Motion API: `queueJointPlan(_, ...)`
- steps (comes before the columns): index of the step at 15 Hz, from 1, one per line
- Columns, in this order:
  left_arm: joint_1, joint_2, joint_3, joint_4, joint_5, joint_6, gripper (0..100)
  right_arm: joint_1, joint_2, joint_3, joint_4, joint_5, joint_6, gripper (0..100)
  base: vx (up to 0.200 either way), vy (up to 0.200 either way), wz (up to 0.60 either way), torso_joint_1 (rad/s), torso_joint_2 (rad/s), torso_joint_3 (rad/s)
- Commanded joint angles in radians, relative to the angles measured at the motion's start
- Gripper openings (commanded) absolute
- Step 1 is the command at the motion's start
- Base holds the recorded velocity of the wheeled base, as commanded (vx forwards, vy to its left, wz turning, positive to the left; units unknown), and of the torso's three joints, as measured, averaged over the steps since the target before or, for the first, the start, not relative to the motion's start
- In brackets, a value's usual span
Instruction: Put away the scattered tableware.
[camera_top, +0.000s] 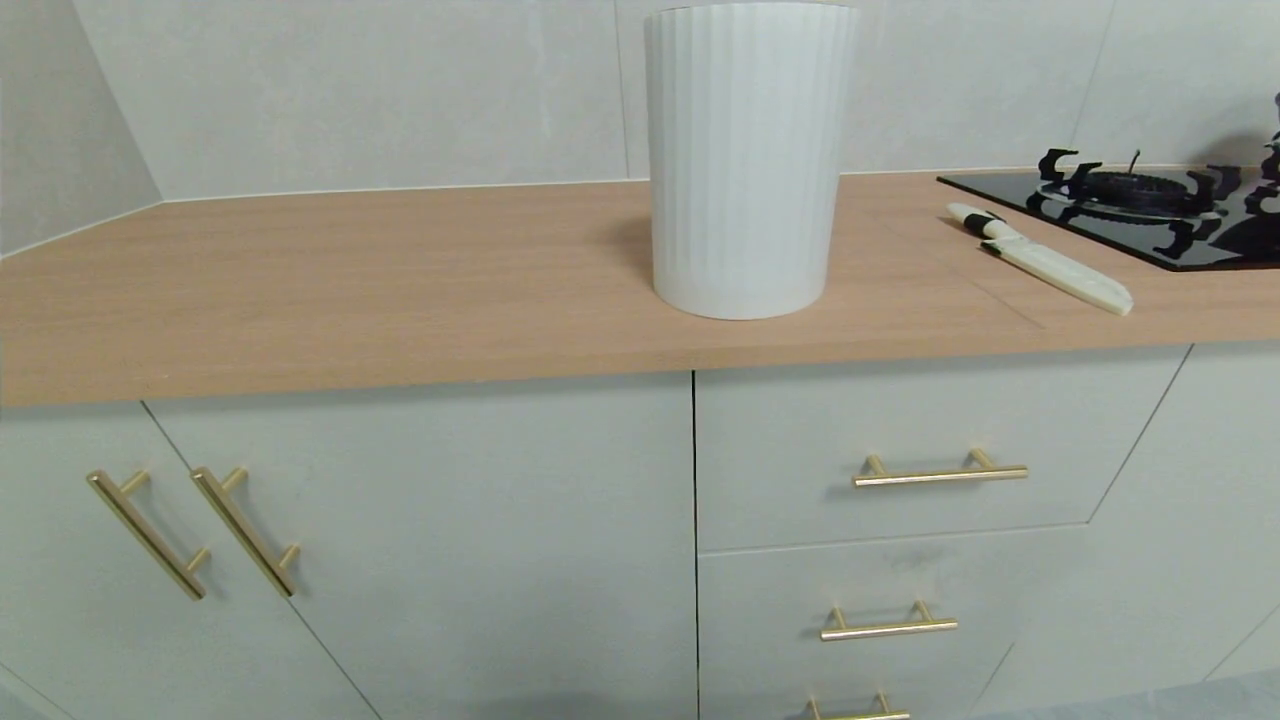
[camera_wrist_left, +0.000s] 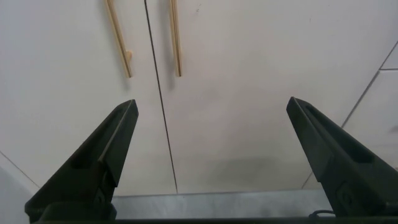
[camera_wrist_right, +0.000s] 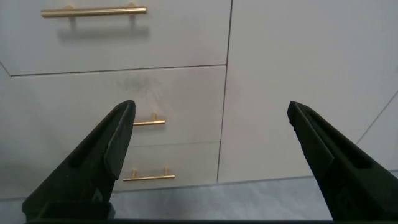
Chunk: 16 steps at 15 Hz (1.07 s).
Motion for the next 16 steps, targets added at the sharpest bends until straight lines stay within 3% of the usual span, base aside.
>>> queueJointPlan(1,0.000,0.000,-0.001,-0.001,0.000,0.000,100,0.000,0.001,0.000,0.000,0.000,0.000,100,0.000,0.000,0.00,-0.002,-0.11,-0.124)
queueJointPlan(7,0.000,0.000,-0.001,-0.001,0.000,0.000,100,0.000,0.001,0.001,0.000,0.000,0.000,100,0.000,0.000,0.00,0.045,-0.35,-0.328)
queueJointPlan(16,0.000,0.000,-0.001,-0.001,0.000,0.000,100,0.000,0.001,0.000,0.000,0.000,0.000,100,0.000,0.000,0.00,0.144,-0.47,-0.327)
